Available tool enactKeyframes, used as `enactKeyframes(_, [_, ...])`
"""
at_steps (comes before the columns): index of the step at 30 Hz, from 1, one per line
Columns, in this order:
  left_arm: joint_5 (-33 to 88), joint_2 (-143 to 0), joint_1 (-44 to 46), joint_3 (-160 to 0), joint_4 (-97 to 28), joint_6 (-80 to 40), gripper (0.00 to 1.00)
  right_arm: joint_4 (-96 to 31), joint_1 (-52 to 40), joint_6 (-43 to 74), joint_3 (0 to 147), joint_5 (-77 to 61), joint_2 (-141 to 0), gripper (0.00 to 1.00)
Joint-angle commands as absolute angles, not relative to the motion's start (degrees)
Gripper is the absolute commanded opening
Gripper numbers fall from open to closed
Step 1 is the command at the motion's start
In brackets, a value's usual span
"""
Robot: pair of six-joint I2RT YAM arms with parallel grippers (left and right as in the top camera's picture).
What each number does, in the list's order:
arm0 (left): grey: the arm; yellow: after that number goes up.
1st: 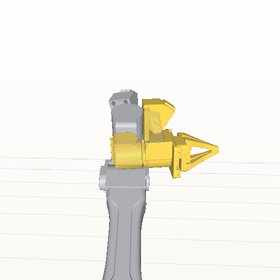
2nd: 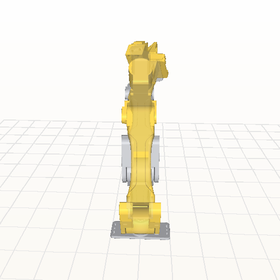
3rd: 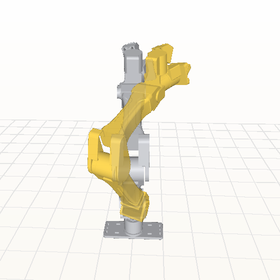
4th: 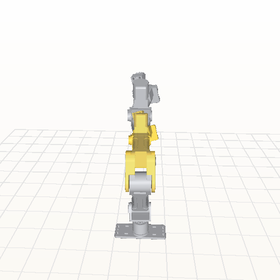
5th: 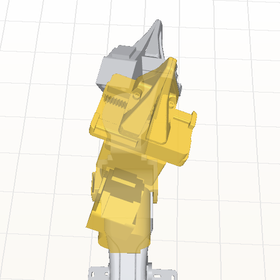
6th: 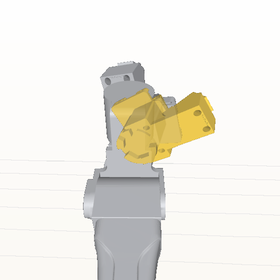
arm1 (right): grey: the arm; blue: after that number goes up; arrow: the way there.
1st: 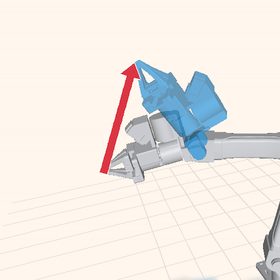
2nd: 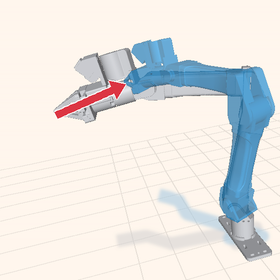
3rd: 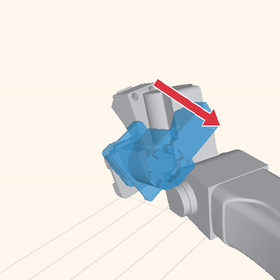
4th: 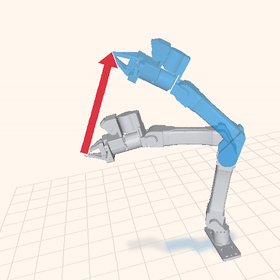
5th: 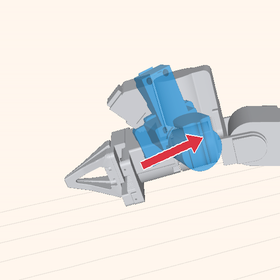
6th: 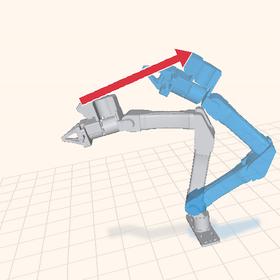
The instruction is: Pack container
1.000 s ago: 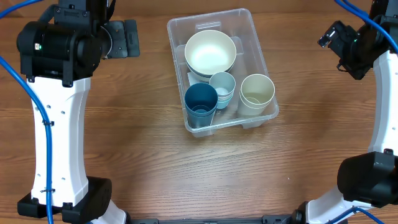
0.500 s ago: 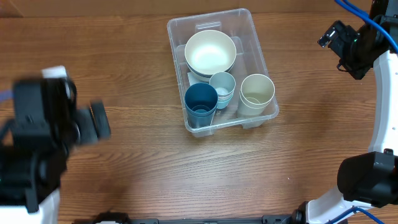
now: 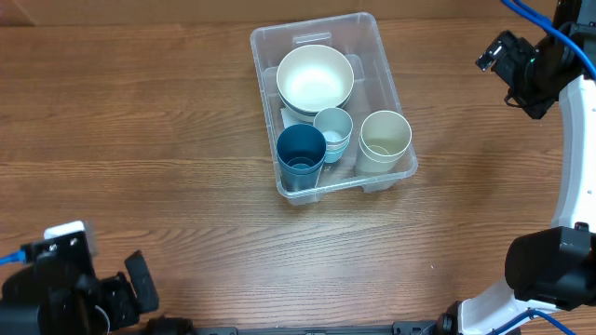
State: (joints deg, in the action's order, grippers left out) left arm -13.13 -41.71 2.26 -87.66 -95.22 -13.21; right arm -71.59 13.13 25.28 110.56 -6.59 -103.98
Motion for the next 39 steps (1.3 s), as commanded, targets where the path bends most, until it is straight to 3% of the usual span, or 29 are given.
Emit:
enactKeyframes(1, [-13.52, -41.23, 2.63, -86.74, -95.64, -13.76, 1.0, -71.26, 13.21, 25.36, 111.77, -6.09, -103.18, 1.0])
enactKeyframes(9, [-14.15, -41.23, 2.63, -86.72, -94.3, -13.47, 1.0, -71.24, 13.21, 25.36, 111.77, -6.09, -103.18, 1.0])
enactKeyframes(16, [-6.07, -41.28, 2.66, -84.09, -73.63, -13.17, 1.0, -71.24, 13.21, 25.36, 111.77, -6.09, -103.18, 1.0])
enactKeyframes(25, [-6.5, -43.44, 2.66, -62.96, -42.68, -11.84, 1.0, -71.24, 13.21, 25.36, 111.77, -6.09, -103.18, 1.0])
enactKeyframes(39, [-6.39, -53.43, 2.66, -62.08, -48.01, -11.81, 1.0, -71.24, 13.21, 25.36, 111.77, -6.11, -103.18, 1.0])
